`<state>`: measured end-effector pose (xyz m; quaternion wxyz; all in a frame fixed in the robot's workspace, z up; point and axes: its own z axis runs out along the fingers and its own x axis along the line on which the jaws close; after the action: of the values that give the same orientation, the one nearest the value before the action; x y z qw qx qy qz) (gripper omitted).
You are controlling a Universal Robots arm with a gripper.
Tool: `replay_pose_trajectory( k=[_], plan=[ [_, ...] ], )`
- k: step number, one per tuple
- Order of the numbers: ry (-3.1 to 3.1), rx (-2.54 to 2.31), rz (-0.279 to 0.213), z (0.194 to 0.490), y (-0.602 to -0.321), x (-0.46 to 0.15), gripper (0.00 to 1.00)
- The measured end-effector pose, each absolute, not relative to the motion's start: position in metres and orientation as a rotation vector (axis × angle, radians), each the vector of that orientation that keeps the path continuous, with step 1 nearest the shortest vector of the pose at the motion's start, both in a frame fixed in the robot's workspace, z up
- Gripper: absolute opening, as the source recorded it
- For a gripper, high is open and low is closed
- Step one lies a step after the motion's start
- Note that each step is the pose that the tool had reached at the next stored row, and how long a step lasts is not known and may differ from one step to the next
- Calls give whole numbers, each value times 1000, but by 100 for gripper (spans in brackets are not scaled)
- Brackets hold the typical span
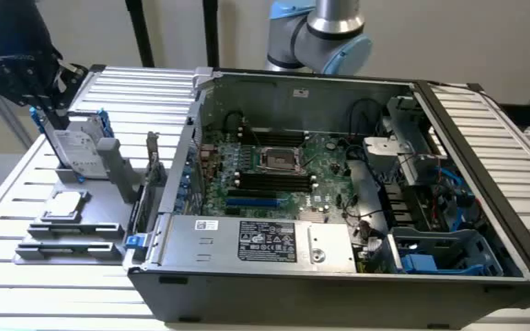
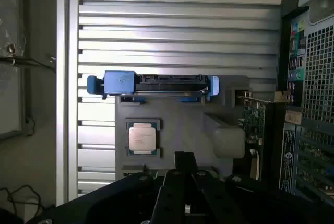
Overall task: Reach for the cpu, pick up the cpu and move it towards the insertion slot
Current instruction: 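Pick up the cpu and move it towards the insertion slot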
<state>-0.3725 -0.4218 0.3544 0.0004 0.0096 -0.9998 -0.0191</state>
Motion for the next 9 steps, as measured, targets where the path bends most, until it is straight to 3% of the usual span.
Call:
replay_pose_trajectory(
  k=[9],
  plan=[
    [-3140, 30, -60, 354, -422, -373, 11]
  ],
)
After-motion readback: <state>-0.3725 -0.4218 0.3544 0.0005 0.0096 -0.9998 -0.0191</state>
